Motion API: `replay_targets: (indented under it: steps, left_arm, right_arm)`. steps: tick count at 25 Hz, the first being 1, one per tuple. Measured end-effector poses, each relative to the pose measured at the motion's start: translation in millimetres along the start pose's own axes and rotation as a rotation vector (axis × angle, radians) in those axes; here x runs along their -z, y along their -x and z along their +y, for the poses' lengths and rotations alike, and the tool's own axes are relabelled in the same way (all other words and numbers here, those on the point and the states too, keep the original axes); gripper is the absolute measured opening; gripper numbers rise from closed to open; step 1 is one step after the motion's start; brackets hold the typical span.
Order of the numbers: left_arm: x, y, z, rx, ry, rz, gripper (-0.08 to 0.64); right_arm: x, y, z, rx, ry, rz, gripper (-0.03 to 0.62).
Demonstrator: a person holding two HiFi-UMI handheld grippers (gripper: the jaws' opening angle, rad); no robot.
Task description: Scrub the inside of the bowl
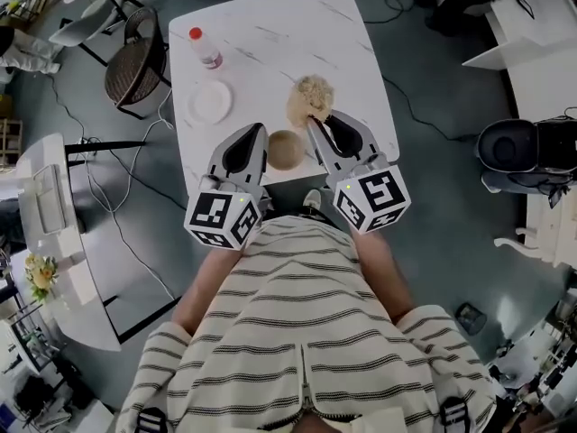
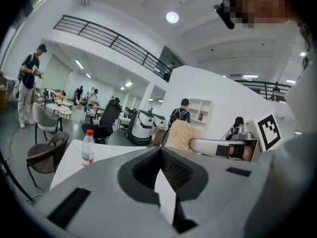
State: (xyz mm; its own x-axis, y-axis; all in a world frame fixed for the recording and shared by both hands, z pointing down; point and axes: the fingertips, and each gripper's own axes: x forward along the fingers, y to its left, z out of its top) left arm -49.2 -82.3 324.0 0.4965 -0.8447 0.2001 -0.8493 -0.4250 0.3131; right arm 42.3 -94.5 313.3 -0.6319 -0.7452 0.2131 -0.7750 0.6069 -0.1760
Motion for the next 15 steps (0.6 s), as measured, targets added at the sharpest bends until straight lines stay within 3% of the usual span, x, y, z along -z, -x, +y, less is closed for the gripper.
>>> replay_targets:
  steps: [15]
  left_arm:
    - [-74, 21, -25, -0.079, -0.207, -0.2, 0.005]
  right_arm:
    - [-65, 11, 22, 0.033, 0.13, -0.151, 0.072]
